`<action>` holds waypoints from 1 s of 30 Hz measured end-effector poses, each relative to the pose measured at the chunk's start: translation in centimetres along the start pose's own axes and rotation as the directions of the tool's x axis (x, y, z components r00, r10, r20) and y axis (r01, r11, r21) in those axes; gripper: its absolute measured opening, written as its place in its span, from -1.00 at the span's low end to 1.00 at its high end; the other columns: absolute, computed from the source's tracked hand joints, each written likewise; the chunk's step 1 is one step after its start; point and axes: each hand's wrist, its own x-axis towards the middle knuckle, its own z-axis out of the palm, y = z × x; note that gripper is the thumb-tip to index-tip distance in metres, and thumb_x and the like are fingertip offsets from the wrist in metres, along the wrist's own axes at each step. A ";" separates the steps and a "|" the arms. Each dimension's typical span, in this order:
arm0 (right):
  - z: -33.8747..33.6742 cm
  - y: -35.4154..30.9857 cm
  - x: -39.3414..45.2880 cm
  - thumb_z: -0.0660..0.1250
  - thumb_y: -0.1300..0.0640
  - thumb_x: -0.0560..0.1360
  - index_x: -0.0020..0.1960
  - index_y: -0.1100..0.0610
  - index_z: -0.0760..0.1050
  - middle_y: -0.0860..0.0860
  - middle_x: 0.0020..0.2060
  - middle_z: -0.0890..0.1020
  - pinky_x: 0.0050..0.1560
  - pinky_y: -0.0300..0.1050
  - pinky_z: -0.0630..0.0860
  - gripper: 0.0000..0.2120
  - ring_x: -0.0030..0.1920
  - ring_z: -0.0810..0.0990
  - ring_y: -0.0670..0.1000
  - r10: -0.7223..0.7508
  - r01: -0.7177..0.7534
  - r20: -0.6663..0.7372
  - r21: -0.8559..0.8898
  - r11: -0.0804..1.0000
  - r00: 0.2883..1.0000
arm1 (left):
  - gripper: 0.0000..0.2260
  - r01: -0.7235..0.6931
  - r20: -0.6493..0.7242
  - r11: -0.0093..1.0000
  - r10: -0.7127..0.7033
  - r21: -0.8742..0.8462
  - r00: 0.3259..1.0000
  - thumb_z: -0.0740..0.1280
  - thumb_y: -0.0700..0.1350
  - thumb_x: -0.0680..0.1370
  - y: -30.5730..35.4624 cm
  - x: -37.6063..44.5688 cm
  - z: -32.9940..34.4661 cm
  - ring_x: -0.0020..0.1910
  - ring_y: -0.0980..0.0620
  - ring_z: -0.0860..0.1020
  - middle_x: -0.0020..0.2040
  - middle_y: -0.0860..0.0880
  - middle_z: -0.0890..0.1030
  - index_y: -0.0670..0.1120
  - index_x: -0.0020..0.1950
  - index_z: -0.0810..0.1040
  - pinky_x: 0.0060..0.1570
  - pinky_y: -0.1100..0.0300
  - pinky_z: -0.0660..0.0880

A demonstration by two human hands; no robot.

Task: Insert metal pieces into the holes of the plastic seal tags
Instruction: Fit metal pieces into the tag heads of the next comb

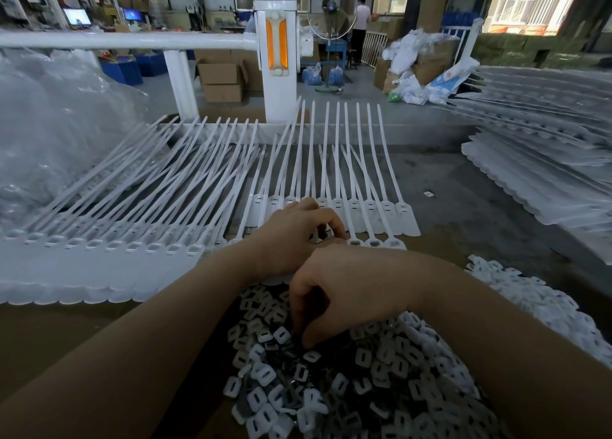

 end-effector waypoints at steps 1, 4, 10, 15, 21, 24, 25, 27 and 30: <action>0.1 0.0 0.0 0.45 0.03 0.47 0.04 0.03 0.66 -0.14 -0.12 0.68 -0.14 -0.38 0.51 -0.83 -0.17 0.59 -0.24 -0.001 0.001 0.005 -0.013 1.000 1.000 | -0.94 -0.004 -0.005 1.000 0.004 -0.012 1.000 0.32 0.08 0.56 0.0 0.0 0.0 -0.02 0.15 0.41 0.00 0.10 0.40 0.23 0.02 0.50 0.13 0.11 0.43; 0.2 -0.2 0.0 0.44 0.04 0.48 0.05 0.05 0.65 -0.15 -0.12 0.67 -0.17 -0.41 0.50 -0.83 -0.18 0.58 -0.24 -0.008 0.008 0.005 -0.010 1.000 1.000 | -0.95 -0.004 -0.011 1.000 0.004 -0.026 1.000 0.32 0.11 0.56 -0.1 0.0 0.1 -0.04 0.19 0.41 -0.02 0.12 0.39 0.24 0.01 0.50 0.15 0.09 0.44; 0.3 -0.5 0.1 0.50 0.00 0.42 0.06 0.03 0.64 -0.16 -0.11 0.66 -0.18 -0.40 0.50 -0.76 -0.16 0.59 -0.23 -0.045 0.045 0.002 0.043 0.998 0.999 | -0.95 0.006 -0.002 1.000 -0.006 -0.026 1.000 0.33 0.12 0.55 -0.1 0.0 0.0 -0.03 0.18 0.41 -0.03 0.14 0.39 0.26 -0.01 0.49 0.15 0.09 0.44; 0.2 -0.2 0.1 0.45 0.07 0.48 0.03 0.06 0.68 -0.12 -0.11 0.70 -0.10 -0.33 0.54 -0.85 -0.15 0.62 -0.22 -0.051 0.051 -0.014 0.040 0.998 0.999 | -0.93 0.015 0.007 1.000 -0.015 -0.013 1.000 0.35 0.08 0.56 0.0 0.0 -0.1 0.02 0.10 0.42 -0.01 0.10 0.41 0.24 0.00 0.48 0.17 0.08 0.43; 0.0 0.6 0.0 0.48 0.07 0.45 -0.03 0.04 0.69 -0.15 -0.13 0.70 -0.10 -0.34 0.54 -0.89 -0.18 0.62 -0.24 -0.018 0.027 -0.079 0.111 0.993 0.997 | -0.78 0.027 0.027 1.000 -0.028 0.005 0.999 0.35 -0.12 0.52 0.1 0.0 -0.3 0.03 0.06 0.41 0.00 0.06 0.43 0.20 0.05 0.51 0.12 0.08 0.42; -0.3 1.0 -0.1 0.45 0.09 0.47 -0.05 0.00 0.67 -0.17 -0.16 0.69 -0.09 -0.34 0.55 -0.93 -0.18 0.62 -0.27 -0.006 0.026 -0.137 0.143 0.989 0.991 | -0.78 0.047 0.034 0.999 -0.047 -0.011 0.998 0.35 -0.16 0.53 0.2 0.0 -0.6 0.08 0.03 0.45 0.04 0.05 0.46 0.17 0.05 0.51 0.16 0.03 0.45; -0.6 1.2 -0.2 0.44 0.09 0.48 -0.06 -0.02 0.65 -0.18 -0.17 0.69 -0.09 -0.32 0.56 -0.95 -0.17 0.63 -0.27 0.007 0.021 -0.169 0.165 0.986 0.986 | -0.78 0.050 0.027 0.999 -0.050 -0.005 0.998 0.36 -0.17 0.52 0.2 0.0 -0.7 0.10 0.01 0.47 0.05 0.05 0.48 0.16 0.02 0.49 0.17 0.00 0.45; -1.1 1.8 -0.6 0.42 0.13 0.50 -0.08 -0.02 0.61 -0.13 -0.19 0.70 -0.11 -0.28 0.58 -0.94 -0.18 0.66 -0.22 0.035 0.030 -0.253 0.248 0.968 0.967 | -0.80 0.047 -0.035 0.999 -0.046 0.022 0.998 0.41 -0.17 0.47 0.4 0.0 -0.8 0.07 -0.02 0.51 0.02 0.04 0.51 0.09 -0.04 0.48 0.16 -0.05 0.45; -1.8 3.1 -1.2 0.37 0.20 0.51 -0.09 0.04 0.58 -0.05 -0.24 0.71 -0.23 -0.35 0.51 -0.93 -0.25 0.65 -0.19 0.136 0.048 -0.427 0.393 0.918 0.894 | -0.86 0.033 -0.106 0.964 -0.063 -0.265 0.992 0.43 -0.26 0.42 1.0 -0.3 -1.1 -0.11 0.08 0.59 -0.15 0.05 0.63 -0.04 -0.11 0.58 0.00 0.12 0.54</action>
